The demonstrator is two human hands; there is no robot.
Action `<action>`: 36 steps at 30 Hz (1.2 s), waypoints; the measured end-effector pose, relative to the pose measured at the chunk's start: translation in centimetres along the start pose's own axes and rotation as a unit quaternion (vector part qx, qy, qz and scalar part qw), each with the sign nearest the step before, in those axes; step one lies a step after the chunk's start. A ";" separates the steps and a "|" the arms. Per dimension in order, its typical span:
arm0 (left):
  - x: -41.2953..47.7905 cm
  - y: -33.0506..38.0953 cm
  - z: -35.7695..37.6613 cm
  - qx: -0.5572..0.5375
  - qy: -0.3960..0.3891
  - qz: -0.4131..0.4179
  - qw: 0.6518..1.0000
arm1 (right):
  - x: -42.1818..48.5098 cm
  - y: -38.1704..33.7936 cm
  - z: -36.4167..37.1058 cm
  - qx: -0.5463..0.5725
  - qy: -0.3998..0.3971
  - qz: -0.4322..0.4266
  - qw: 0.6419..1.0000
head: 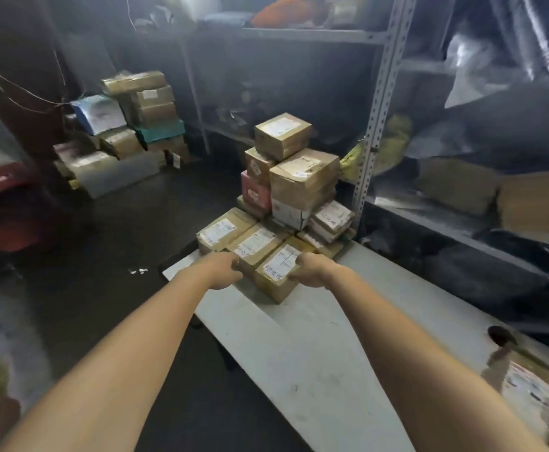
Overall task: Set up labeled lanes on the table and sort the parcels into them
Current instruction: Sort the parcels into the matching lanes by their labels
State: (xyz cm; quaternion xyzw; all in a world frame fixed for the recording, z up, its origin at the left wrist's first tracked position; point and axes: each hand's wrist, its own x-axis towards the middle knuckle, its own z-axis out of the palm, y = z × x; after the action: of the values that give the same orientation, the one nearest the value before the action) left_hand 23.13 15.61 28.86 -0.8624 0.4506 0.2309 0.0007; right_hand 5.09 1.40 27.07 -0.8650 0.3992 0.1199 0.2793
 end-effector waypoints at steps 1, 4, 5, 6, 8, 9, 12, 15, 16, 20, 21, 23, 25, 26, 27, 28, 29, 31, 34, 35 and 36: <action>1.5 0.2 0.0 0.003 0.001 0.006 1.000 | 1.1 0.1 0.2 0.009 0.005 0.006 1.000; 5.9 0.6 0.6 -0.005 -0.014 0.030 0.999 | 5.2 1.5 1.8 0.037 0.010 0.039 0.999; 7.4 0.7 0.9 -0.019 -0.025 0.034 0.999 | 6.2 1.9 2.2 0.053 0.010 0.056 0.997; 9.0 0.7 1.3 -0.034 -0.031 0.040 0.998 | 6.9 2.1 2.5 0.076 0.017 0.073 0.994; 12.3 0.8 2.2 -0.049 -0.047 0.053 0.996 | 8.1 2.2 3.2 0.129 0.033 0.106 0.985; 13.7 0.8 2.7 -0.056 -0.049 0.059 0.995 | 8.7 2.3 3.6 0.153 0.042 0.119 0.980; 18.9 0.7 4.3 -0.076 -0.049 0.089 0.992 | 12.0 2.3 5.5 0.224 0.072 0.177 0.956; 23.2 0.9 5.9 -0.128 -0.059 0.107 0.984 | 15.3 2.2 6.9 0.289 0.106 0.222 0.925; 24.5 0.9 6.3 -0.139 -0.058 0.116 0.982 | 16.2 2.1 7.1 0.307 0.114 0.238 0.914; 28.4 1.3 7.9 -0.162 -0.084 0.156 0.971 | 19.3 1.9 7.9 0.369 0.146 0.285 0.873; 29.1 1.5 8.2 -0.163 -0.091 0.159 0.969 | 20.0 1.8 8.1 0.383 0.153 0.293 0.863; 30.2 2.0 8.5 -0.154 -0.107 0.164 0.968 | 21.4 1.9 8.7 0.407 0.168 0.311 0.842; 30.9 2.5 8.8 -0.138 -0.121 0.158 0.970 | 22.3 2.3 9.3 0.427 0.190 0.333 0.819; 31.1 2.6 8.8 -0.134 -0.130 0.158 0.970 | 22.5 2.6 9.5 0.438 0.200 0.348 0.804; 31.4 2.8 9.0 -0.133 -0.140 0.162 0.968 | 22.6 2.9 9.6 0.446 0.210 0.359 0.793; 31.8 2.9 9.4 -0.130 -0.151 0.165 0.966 | 22.6 3.2 9.8 0.453 0.214 0.363 0.785; 32.0 3.0 9.5 -0.132 -0.161 0.165 0.964 | 22.6 3.6 10.1 0.460 0.210 0.363 0.782; 32.1 3.3 9.9 -0.162 -0.181 0.151 0.958 | 22.5 4.1 10.7 0.482 0.204 0.360 0.772; 31.3 3.2 10.2 -0.218 -0.208 0.123 0.946 | 22.3 4.4 11.4 0.519 0.208 0.357 0.748; 31.1 3.0 10.4 -0.230 -0.213 0.120 0.942 | 22.2 4.4 11.7 0.527 0.213 0.356 0.742; 31.1 2.8 10.4 -0.245 -0.215 0.117 0.938 | 22.1 4.3 11.9 0.533 0.218 0.356 0.736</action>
State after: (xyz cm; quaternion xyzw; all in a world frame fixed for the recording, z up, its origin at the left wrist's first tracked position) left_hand 31.91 -8.03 7.72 -0.7069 0.4667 0.5125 -0.1410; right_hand 16.40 -7.75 6.18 -0.3721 0.7261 -0.2135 0.5373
